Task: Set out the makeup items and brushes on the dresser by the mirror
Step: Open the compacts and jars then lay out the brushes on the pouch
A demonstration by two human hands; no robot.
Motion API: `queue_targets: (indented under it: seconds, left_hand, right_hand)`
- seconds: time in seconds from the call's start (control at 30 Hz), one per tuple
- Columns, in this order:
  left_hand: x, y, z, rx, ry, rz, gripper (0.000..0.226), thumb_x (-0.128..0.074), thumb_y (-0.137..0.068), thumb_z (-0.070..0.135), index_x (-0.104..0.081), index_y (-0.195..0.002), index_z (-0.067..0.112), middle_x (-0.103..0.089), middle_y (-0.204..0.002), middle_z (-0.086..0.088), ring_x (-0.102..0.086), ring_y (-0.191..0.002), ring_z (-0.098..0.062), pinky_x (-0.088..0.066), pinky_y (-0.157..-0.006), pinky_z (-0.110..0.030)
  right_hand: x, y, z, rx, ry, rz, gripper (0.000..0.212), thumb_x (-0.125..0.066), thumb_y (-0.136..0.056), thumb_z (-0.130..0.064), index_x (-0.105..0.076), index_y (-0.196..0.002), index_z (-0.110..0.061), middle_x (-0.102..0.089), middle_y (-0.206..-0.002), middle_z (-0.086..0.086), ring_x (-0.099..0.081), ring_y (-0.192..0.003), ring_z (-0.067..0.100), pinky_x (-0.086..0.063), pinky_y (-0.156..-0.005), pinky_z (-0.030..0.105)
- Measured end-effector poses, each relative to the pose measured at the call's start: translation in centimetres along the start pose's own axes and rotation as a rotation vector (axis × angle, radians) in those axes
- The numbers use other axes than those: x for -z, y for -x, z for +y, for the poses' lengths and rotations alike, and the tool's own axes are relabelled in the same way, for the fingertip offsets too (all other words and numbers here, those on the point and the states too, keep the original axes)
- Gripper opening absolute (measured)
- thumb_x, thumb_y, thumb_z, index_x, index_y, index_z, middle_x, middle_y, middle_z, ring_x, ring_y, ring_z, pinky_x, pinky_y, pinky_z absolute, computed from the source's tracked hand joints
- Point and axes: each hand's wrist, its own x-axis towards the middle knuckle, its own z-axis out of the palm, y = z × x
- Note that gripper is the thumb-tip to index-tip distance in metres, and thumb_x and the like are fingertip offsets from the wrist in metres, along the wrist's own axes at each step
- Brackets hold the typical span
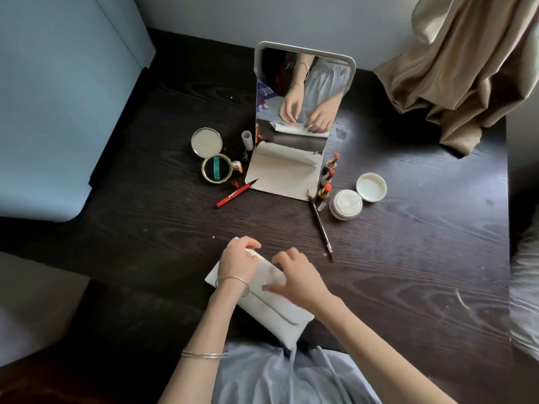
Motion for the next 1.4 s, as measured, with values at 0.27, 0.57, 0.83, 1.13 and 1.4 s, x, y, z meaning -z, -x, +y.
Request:
queue_targets:
  seconds: [0.27, 0.57, 0.83, 1.13, 1.4]
  left_hand:
    - [1.7, -0.5, -1.8, -0.202, -0.358, -0.285, 0.028, -0.055, -0.085, 0.014, -0.06, -0.109, 0.028, -0.042, -0.125, 0.002, -0.039, -0.12, -0.019, -0.04, -0.094, -0.028]
    - [1.6, -1.3, -1.7, -0.556, -0.822, -0.352, 0.051, -0.066, -0.078, 0.031, -0.046, -0.126, 0.03, -0.037, -0.133, 0.001, -0.03, -0.124, -0.025, -0.028, -0.103, -0.035]
    - [1.3, -1.9, -3.3, -0.691, -0.924, -0.289, 0.074, -0.076, -0.067, 0.032, -0.037, -0.13, 0.031, -0.034, -0.133, 0.003, -0.029, -0.123, -0.024, -0.025, -0.099, -0.039]
    - [1.3, -2.2, -3.1, -0.807, -0.946, -0.262, 0.049, -0.064, -0.079, 0.037, -0.046, -0.124, 0.027, -0.044, -0.127, 0.004, -0.039, -0.123, -0.018, -0.021, -0.108, -0.041]
    - [3.7, -2.9, -3.0, -0.789, -0.896, -0.211, 0.033, -0.049, -0.085, 0.011, -0.06, -0.111, 0.029, -0.054, -0.12, 0.008, -0.05, -0.115, -0.014, -0.02, -0.109, -0.031]
  right_hand:
    - [-4.4, 0.4, -3.6, -0.101, 0.18, 0.177, 0.07, -0.074, -0.064, -0.039, -0.044, -0.122, -0.015, -0.043, -0.122, 0.003, -0.045, -0.109, 0.03, -0.039, -0.078, 0.038]
    - [-6.0, 0.4, -4.4, -0.122, 0.174, 0.277, 0.08, -0.077, -0.034, -0.031, -0.052, -0.107, -0.011, -0.059, -0.098, 0.005, -0.061, -0.082, 0.027, -0.054, -0.067, 0.035]
    - [-4.8, -0.2, -3.9, -0.099, 0.133, 0.153, 0.065, -0.066, -0.074, -0.017, -0.04, -0.133, -0.009, -0.039, -0.139, 0.006, -0.041, -0.122, 0.028, -0.042, -0.097, 0.034]
    - [-5.2, 0.0, -3.6, -0.077, 0.066, 0.174, 0.058, -0.062, -0.08, -0.014, -0.042, -0.134, -0.011, -0.043, -0.138, 0.005, -0.041, -0.126, 0.027, -0.045, -0.092, 0.035]
    - [-5.8, -0.2, -4.2, -0.072, 0.116, 0.389, 0.015, -0.052, -0.076, -0.004, -0.058, -0.09, -0.003, -0.059, -0.099, 0.011, -0.055, -0.106, 0.029, -0.052, -0.068, 0.039]
